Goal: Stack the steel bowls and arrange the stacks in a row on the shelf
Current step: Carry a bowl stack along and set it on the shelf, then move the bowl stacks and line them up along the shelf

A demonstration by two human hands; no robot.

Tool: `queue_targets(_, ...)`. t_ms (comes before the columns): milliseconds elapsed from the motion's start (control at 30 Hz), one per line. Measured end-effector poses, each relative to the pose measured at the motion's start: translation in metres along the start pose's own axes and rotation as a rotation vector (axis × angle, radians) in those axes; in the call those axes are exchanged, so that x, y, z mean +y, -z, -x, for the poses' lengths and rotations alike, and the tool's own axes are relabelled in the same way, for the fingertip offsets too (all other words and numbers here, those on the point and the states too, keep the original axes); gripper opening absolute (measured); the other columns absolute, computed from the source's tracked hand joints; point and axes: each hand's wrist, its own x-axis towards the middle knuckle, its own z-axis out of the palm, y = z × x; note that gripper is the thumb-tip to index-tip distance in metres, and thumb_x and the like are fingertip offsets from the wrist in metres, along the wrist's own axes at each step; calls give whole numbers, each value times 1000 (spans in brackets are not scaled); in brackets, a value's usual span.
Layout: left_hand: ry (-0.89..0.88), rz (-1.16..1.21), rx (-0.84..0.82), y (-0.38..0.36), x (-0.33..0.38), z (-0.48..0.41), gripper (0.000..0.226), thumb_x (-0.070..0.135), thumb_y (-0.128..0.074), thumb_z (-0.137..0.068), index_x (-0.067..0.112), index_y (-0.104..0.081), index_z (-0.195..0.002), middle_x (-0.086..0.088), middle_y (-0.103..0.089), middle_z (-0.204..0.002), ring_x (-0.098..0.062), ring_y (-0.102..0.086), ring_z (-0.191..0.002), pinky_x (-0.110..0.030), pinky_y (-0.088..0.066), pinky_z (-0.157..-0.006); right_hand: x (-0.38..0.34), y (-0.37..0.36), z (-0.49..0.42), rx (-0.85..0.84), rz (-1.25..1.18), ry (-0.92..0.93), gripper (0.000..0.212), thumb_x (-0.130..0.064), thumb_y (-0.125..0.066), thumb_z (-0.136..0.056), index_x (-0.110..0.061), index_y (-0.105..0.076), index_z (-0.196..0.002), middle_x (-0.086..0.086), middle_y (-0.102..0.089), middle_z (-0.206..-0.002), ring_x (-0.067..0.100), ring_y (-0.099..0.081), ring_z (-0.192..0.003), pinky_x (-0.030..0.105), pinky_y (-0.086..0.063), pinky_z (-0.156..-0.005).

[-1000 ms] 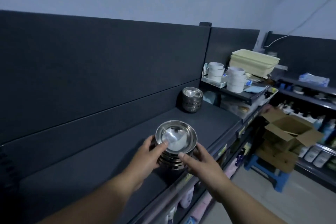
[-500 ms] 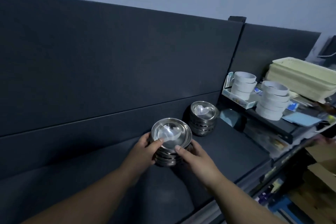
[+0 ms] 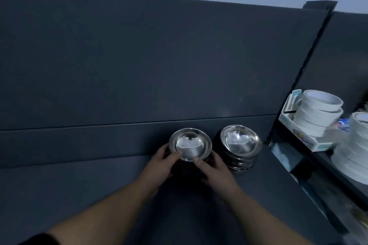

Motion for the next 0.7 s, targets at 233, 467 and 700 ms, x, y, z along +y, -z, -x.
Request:
queue_targets(233,-66,-257,112,27,-17,34,59,34,-66,-87,19,-44,-139,2,-53,-137,-13,-52,-123,-29,-37,-110,24,-11,23,157,155,10,63,-39,-83,-68,-22,-55,-122,-10,-69,-111,8,-64,-102,31,-49,-94)
queue_targets(467,-12,-647,219,137,-49,141,72,45,-63,-86,21,-31,-146,0,-39,-148,-17,-42,-133,-26,-34,-111,43,-105,91,9,463,-15,73,-28,-82,-74,-11,-47,-135,7,-56,-129,21,-57,-116,35,-46,-101)
queue_targets(700,52,-696,488,294,-82,318,69,45,-64,-85,24,-35,-144,1,-40,-146,-13,-44,-130,-17,-33,-103,36,-275,212,-445,678,64,65,-38,-74,-80,-24,-45,-136,-7,-50,-135,13,-52,-119,27,-46,-99)
